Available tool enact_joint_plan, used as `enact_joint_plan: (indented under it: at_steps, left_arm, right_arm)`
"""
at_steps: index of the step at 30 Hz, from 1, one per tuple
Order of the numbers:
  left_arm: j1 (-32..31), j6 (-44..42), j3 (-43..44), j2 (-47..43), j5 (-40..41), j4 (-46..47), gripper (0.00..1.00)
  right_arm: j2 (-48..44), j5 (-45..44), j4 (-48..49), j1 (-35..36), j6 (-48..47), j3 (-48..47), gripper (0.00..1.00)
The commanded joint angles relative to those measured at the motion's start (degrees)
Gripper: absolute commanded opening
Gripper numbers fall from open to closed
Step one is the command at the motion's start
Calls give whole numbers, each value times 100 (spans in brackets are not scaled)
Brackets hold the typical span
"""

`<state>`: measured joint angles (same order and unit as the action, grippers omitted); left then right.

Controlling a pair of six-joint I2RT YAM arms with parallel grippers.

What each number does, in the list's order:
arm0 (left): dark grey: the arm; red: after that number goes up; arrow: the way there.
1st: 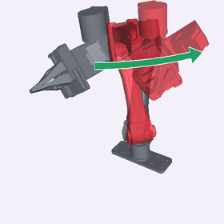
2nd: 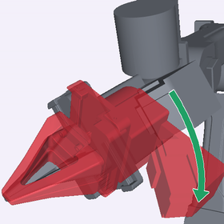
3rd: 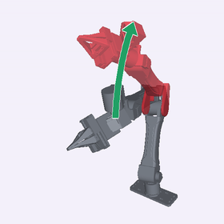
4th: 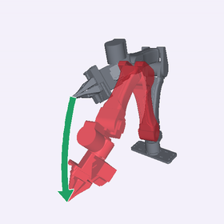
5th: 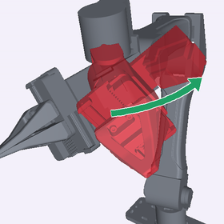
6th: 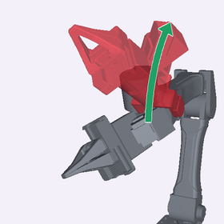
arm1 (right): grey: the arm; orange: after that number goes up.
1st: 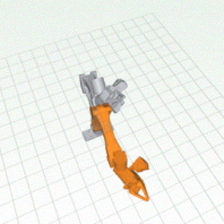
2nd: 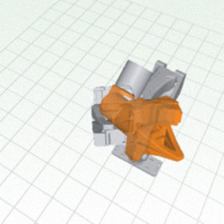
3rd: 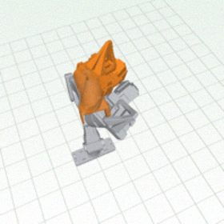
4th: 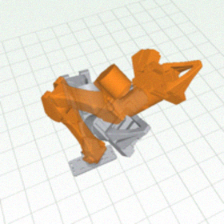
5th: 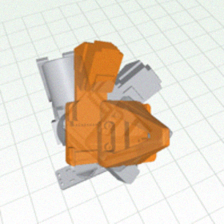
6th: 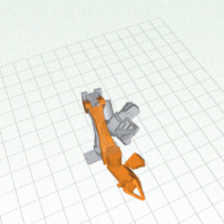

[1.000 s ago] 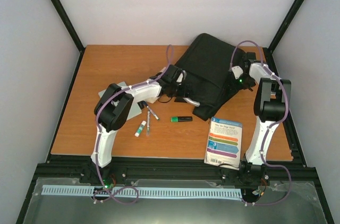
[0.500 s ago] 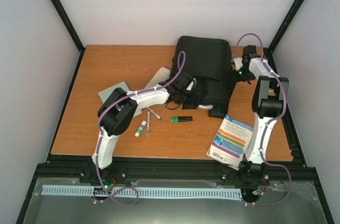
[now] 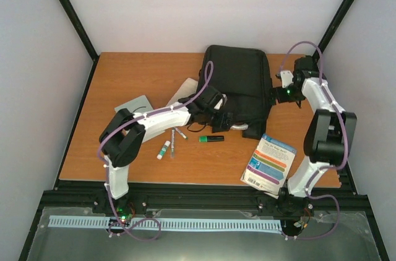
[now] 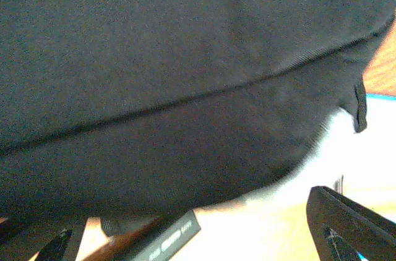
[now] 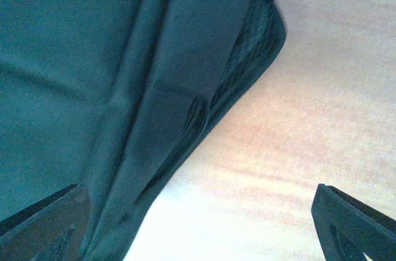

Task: Pack the student bag
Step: Adjust the student bag at the center of the board, then pick up the book from the center of the board.

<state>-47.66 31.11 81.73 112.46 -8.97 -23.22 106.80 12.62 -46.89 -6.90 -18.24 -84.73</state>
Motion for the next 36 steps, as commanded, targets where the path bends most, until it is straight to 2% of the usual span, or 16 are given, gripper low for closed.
enact_joint_plan:
  at_steps: [1, 8, 14, 17, 21, 27, 29, 31, 36]
  left_arm:
    - [-108, -175, -347, -646, 249, -259, 100]
    - [-103, -204, -778, -990, 315, -361, 100]
    - [-103, 54, -1449, -1283, -27, 486, 98]
    - [-139, 97, -1709, -1548, -286, 618, 95]
    - [-211, -23, -1976, -2004, -324, 595, 92]
    - [-225, -47, -2145, -2182, -985, 680, 90]
    - [-235, -27, -2177, -2213, -1112, 687, 89]
    - [-230, -50, -2218, -2240, -1221, 668, 89]
    - [-256, -215, -2110, -2030, -1438, 491, 87]
  right_arm:
    - [-846, 101, -81, -7, -401, 951, 100]
    - [-2029, -76, -586, -17, -1382, 2048, 100]
    - [-3325, 142, -956, -14, -2070, 3039, 99]
    - [-4058, -95, -1037, -4, -2449, 3434, 99]
    - [-4547, -267, -1305, 9, -2962, 3570, 89]
    - [-4527, -480, -1434, 113, -3548, 4010, 73]
    - [-4507, -731, -1386, 141, -3772, 4285, 62]
    - [-4582, -889, -1373, 147, -3932, 4516, 56]
    - [-4933, -891, -1255, 147, -4331, 5136, 60]
